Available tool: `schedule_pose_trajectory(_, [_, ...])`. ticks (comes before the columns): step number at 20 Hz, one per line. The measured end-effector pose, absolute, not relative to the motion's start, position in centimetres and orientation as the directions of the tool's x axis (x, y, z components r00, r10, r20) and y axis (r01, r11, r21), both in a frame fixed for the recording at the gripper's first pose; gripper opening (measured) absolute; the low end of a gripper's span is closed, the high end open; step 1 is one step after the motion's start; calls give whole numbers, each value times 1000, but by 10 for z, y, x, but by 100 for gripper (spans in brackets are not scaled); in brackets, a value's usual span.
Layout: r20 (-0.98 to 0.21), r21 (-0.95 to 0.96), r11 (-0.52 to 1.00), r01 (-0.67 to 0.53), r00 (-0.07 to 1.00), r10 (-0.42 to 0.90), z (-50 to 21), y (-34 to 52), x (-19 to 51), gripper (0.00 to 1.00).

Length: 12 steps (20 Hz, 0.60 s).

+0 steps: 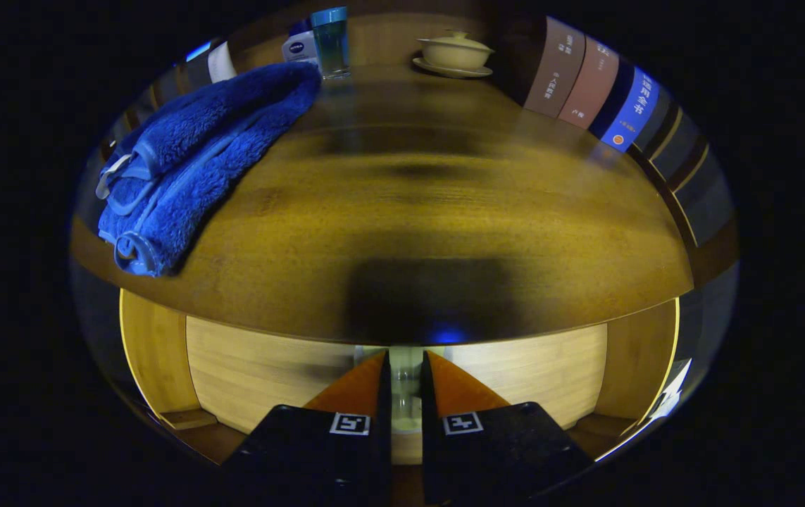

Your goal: Pull open the drawer, take out the items inside it, and place them on the countertop above the cabinet.

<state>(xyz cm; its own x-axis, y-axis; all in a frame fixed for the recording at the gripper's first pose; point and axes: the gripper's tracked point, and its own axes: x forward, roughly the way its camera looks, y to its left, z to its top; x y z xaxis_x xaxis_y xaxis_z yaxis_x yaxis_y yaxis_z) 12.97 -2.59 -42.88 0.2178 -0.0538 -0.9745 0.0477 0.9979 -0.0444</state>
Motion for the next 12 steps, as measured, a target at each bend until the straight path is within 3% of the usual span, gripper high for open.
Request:
schedule_pose_trajectory(6, [-970, -21, 999, 26, 242, -27, -408, -19, 116, 23])
schedule_pose_trajectory(12, [-905, -21, 1000, 8, 426, -22, -332, -12, 94, 23])
